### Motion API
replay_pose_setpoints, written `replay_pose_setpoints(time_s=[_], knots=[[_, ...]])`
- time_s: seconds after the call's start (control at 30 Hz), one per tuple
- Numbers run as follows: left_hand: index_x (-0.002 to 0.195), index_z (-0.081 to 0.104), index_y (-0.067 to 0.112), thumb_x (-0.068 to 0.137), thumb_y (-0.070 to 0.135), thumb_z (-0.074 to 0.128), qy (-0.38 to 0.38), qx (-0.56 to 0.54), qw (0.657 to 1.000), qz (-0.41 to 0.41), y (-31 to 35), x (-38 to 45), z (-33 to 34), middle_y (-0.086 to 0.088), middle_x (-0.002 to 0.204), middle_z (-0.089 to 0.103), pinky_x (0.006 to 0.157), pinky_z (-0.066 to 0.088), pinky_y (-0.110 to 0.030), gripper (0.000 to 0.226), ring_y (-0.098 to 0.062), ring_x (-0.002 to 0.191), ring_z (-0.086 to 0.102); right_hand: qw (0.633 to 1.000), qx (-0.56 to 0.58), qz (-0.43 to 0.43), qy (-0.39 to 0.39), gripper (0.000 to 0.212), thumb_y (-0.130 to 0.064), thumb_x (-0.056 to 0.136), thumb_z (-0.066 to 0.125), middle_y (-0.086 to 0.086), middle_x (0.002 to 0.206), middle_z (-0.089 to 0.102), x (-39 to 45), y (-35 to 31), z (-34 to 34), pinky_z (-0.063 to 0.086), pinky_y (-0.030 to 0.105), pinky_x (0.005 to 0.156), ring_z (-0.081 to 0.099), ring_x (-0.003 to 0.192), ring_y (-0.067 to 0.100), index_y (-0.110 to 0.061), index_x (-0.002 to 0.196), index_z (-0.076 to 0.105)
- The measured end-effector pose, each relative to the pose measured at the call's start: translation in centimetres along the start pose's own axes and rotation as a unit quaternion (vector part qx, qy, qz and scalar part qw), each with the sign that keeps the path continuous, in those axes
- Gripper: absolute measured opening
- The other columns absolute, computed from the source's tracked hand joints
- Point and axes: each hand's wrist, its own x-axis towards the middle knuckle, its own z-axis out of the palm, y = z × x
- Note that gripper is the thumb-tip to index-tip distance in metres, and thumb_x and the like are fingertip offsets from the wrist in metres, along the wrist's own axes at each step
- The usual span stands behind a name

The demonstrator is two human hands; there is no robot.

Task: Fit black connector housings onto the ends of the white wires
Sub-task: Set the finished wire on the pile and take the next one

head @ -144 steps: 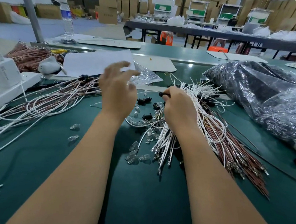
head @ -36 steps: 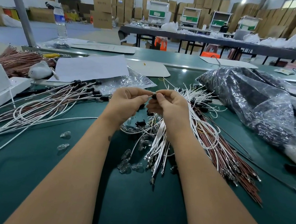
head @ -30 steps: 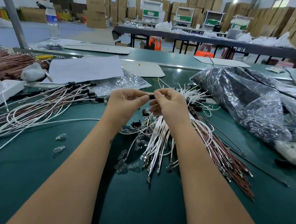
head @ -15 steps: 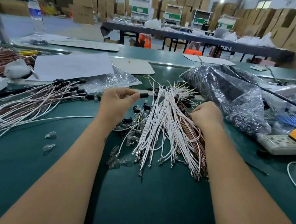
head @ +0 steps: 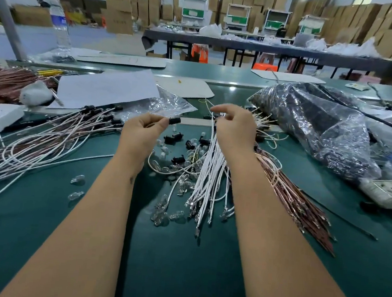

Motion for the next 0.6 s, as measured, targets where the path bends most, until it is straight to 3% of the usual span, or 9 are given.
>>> replay_pose_setpoints(time_s=[0.13,0.2,0.4,0.6], knots=[[0.086,0.068,0.022,0.089,0.024,0.068,0.008,0.030,0.999,-0.036,-0.4,0.5,-0.6,0.008,0.078,0.063,0.054,0.040,-0.003,0.004,-0.001,0.072,0.056,0.998,0.037,0.028,-0.037,0.024,-0.011,0.087,0.055,0.006,0.092,0.060,-2.0,1.0,2.9,0.038,0.019,0.049,0.050,0.055,0.011,-0.025,0.092,0.073],[0.084,0.066,0.022,0.090,0.024,0.067,0.007,0.036,0.998,-0.041,-0.5,0.6,-0.6,0.008,0.079,0.063,0.052,0.040,-0.005,0.006,-0.001,0.071,0.054,0.999,0.027,0.006,-0.025,0.014,-0.018,0.087,0.062,-0.002,0.094,0.051,-1.9,1.2,2.9,0.042,0.020,0.053,0.051,0.062,0.015,-0.029,0.088,0.071],[0.092,0.068,0.015,0.091,0.023,0.066,-0.010,0.041,0.998,-0.039,-0.4,0.3,-0.5,0.006,0.083,0.064,0.048,0.037,0.002,0.009,-0.001,0.074,0.054,0.999,0.043,0.007,0.001,0.020,-0.015,0.087,0.062,-0.009,0.094,0.042,-1.9,1.5,3.2,0.042,0.006,0.052,0.054,0.073,0.011,-0.033,0.080,0.068],[0.083,0.068,0.023,0.090,0.023,0.067,-0.025,0.051,0.998,-0.037,-0.4,0.2,-0.6,0.004,0.081,0.065,0.048,0.039,0.000,0.007,-0.004,0.073,0.055,0.998,0.057,0.001,-0.008,0.022,-0.015,0.086,0.062,-0.008,0.092,0.042,-1.8,1.4,3.2,0.051,0.022,0.059,0.056,0.074,0.016,-0.036,0.077,0.067]])
